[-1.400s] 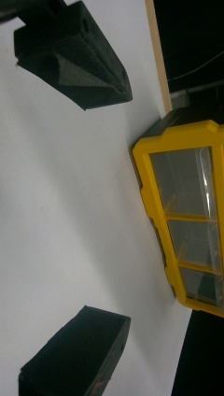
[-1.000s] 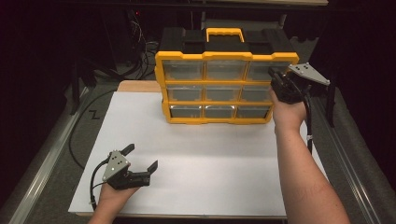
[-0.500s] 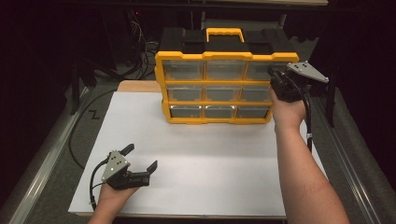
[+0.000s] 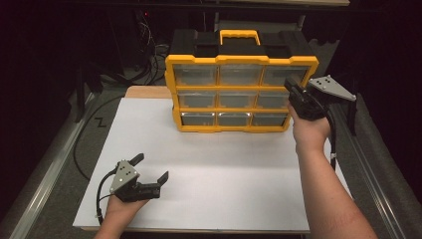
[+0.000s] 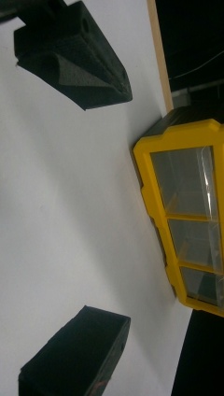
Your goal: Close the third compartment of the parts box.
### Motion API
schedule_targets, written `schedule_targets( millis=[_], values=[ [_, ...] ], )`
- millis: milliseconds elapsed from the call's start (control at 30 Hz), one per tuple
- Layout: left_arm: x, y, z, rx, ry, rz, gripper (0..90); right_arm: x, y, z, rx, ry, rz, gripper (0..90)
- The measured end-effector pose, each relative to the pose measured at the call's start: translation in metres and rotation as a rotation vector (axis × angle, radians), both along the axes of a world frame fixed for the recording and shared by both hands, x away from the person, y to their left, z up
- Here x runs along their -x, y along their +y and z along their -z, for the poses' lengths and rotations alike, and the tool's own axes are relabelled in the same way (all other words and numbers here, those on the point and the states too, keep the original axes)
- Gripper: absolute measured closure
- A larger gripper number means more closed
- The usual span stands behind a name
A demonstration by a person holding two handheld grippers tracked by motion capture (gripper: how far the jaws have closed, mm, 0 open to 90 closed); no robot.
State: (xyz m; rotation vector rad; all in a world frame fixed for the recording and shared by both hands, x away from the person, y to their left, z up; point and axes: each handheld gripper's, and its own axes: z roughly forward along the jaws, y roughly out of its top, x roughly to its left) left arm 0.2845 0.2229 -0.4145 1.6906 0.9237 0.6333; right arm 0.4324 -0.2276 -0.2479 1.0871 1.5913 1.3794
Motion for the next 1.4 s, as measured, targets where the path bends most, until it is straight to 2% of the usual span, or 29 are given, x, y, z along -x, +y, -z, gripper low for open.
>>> schedule_targets(
  millis=[300, 733, 1067, 1400],
  values=[
    [0.0, -0.001, 0.0, -0.008, 0.003, 0.002, 0.1, 0.019, -0.001, 0.009, 0.004, -0.005, -0.043, 90.0],
    [-0.001, -0.001, 0.001, -0.016, 0.005, 0.001, 0.1, 0.036, -0.006, 0.036, 0.014, 0.025, -0.077, 90.0],
    [0.0, -0.001, 0.001, -0.017, 0.006, 0.001, 0.1, 0.047, -0.013, 0.069, 0.025, 0.072, -0.086, 90.0],
    [0.0, -0.001, 0.002, -0.02, 0.007, 0.005, 0.1, 0.062, -0.021, 0.112, 0.032, 0.137, -0.098, 90.0]
  ],
)
